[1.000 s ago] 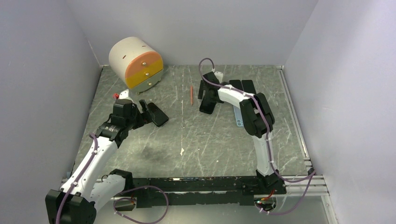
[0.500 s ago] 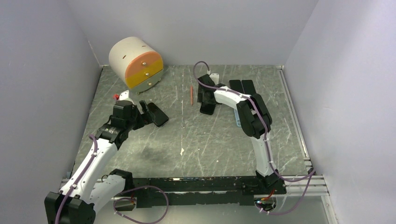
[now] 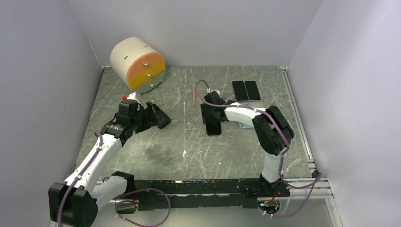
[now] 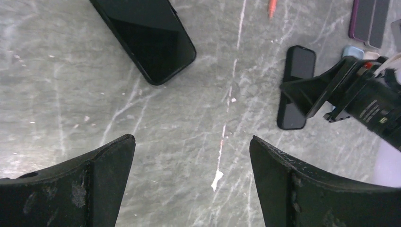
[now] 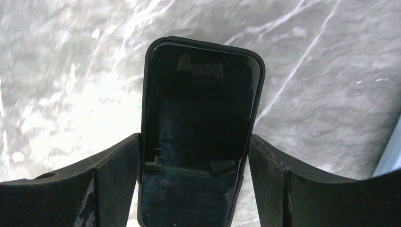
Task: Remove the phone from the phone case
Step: Pick up the phone at the center of the board.
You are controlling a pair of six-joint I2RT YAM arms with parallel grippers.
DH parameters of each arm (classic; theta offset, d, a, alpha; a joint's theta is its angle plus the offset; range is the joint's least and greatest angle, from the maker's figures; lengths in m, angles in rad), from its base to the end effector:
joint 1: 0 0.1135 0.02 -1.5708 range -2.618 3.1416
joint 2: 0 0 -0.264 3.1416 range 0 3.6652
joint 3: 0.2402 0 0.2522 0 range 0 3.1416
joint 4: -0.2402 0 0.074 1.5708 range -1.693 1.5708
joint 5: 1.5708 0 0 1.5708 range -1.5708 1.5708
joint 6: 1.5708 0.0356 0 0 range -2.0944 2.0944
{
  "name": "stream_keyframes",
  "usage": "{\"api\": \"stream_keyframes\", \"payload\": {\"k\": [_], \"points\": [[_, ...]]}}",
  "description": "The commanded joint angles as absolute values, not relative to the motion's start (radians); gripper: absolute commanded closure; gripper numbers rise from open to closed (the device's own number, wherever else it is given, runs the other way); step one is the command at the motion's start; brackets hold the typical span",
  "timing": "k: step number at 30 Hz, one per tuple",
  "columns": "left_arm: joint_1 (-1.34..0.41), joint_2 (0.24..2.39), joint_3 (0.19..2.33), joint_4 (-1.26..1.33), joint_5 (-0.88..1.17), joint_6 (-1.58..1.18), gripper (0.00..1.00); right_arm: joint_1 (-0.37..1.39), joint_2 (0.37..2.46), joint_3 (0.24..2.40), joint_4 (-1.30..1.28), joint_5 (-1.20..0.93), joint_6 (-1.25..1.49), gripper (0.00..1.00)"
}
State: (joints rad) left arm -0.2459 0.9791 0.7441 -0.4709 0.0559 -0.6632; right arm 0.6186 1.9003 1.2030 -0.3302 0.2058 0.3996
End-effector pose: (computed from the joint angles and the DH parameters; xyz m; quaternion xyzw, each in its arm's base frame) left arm 0.2016 -0.0526 0.2629 -0.1765 0.8903 -0.2067 0.3653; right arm 0.3203 0.2191 0.1588 -0.0773 0.9555 0.0437 0.2813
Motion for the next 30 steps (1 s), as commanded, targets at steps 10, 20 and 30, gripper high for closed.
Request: {"api": "stream_keyframes", "payload": {"k": [10, 20, 30], "points": [[-0.252, 1.165, 0.836, -0.323, 0.368, -0.805, 0.05, 0.731, 1.658, 0.970, 0.077, -0.061, 0.285, 0.84], [-0.295, 1.272, 0.826, -0.198, 0.441, -0.902, 0.05, 0.784, 1.626, 0.932, 0.302, -0.228, 0.285, 0.90], [-0.347, 1.353, 0.806, -0.105, 0.453, -0.990, 0.18, 0.820, 1.613, 0.952, 0.383, -0.302, 0.287, 0.90]]}}
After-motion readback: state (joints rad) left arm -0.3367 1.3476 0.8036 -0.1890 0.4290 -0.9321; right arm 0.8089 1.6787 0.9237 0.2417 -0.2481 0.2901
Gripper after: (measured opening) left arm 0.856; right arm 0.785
